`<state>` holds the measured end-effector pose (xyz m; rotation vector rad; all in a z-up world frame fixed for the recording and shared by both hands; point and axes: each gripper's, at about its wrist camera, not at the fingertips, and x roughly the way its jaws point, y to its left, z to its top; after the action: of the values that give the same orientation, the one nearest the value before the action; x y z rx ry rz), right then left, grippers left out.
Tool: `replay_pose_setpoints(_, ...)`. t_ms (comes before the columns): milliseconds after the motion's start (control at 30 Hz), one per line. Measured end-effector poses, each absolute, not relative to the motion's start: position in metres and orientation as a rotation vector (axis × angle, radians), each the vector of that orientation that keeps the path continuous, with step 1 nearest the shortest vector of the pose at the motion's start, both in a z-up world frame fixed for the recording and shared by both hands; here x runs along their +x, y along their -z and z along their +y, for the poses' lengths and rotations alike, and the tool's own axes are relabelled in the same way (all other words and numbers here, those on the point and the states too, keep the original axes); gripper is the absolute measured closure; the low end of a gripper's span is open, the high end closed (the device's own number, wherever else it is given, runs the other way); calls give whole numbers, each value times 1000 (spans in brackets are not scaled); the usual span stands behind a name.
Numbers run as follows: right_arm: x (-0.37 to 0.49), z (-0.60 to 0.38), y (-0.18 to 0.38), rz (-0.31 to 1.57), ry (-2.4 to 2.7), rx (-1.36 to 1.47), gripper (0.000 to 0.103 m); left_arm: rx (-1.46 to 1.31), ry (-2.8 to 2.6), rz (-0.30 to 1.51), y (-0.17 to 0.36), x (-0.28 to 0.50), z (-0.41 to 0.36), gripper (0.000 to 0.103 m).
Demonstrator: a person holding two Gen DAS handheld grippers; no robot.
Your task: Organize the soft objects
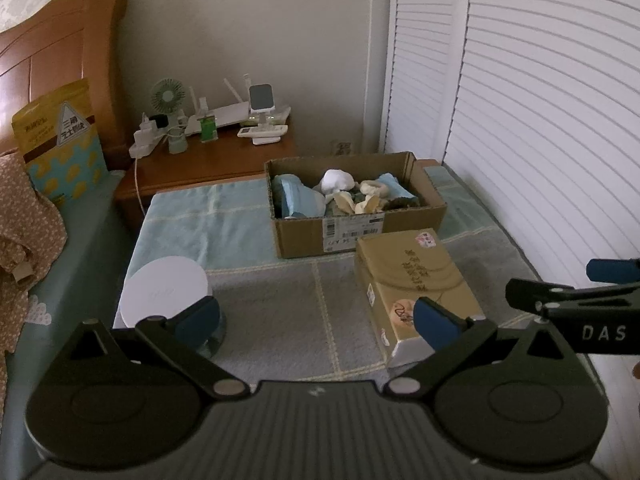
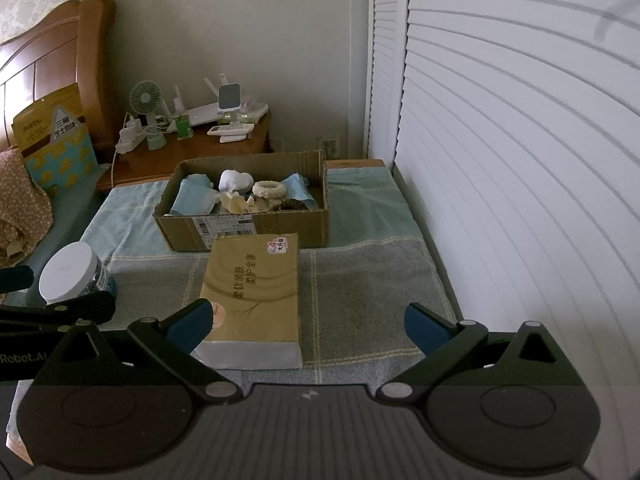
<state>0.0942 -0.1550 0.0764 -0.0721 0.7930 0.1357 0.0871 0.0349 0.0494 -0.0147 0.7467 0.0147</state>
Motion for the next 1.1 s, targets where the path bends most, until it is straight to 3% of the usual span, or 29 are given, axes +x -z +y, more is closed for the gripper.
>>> replay_pose_setpoints(1100,93,-153,-79,789,-134,-92,0,-38,-29,755,-49,86,35,1)
